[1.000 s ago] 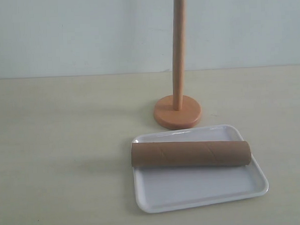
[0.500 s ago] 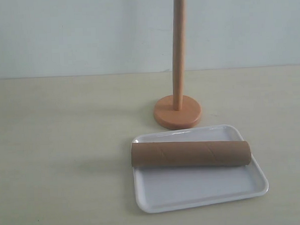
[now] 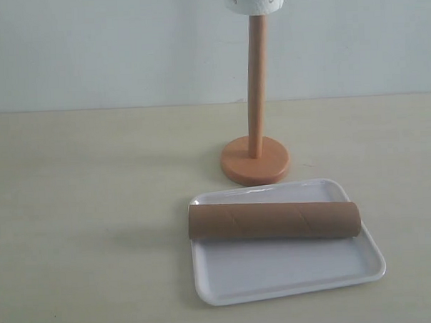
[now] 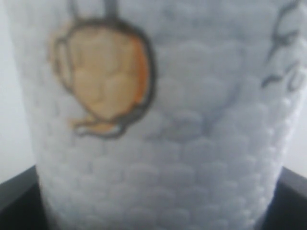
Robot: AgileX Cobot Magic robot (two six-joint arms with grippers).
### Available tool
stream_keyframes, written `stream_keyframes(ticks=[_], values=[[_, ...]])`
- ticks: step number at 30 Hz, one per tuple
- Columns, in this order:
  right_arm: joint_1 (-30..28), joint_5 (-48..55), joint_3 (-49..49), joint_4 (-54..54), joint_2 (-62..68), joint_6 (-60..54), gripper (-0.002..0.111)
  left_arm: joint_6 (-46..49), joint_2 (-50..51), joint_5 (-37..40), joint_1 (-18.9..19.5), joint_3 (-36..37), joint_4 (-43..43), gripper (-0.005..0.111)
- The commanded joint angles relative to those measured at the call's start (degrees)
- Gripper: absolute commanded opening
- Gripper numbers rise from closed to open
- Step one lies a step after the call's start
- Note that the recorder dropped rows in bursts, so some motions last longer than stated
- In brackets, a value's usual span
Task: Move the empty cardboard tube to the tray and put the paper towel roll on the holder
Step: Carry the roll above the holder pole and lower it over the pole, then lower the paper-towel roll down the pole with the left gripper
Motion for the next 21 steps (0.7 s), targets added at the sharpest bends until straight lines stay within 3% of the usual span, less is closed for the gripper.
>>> stream_keyframes(ticks=[1,21], values=[[0.05,-0.53,-0.05,0.08,-0.30,0.00,0.001,0.35,-0.97,-1.42,0.05,-0.74,0.00,0.004],[0.05,-0.18,-0.05,-0.11,-0.30,0.00,0.001,0.35,-1.01,-5.25,0.05,-0.47,1.14,0.004]])
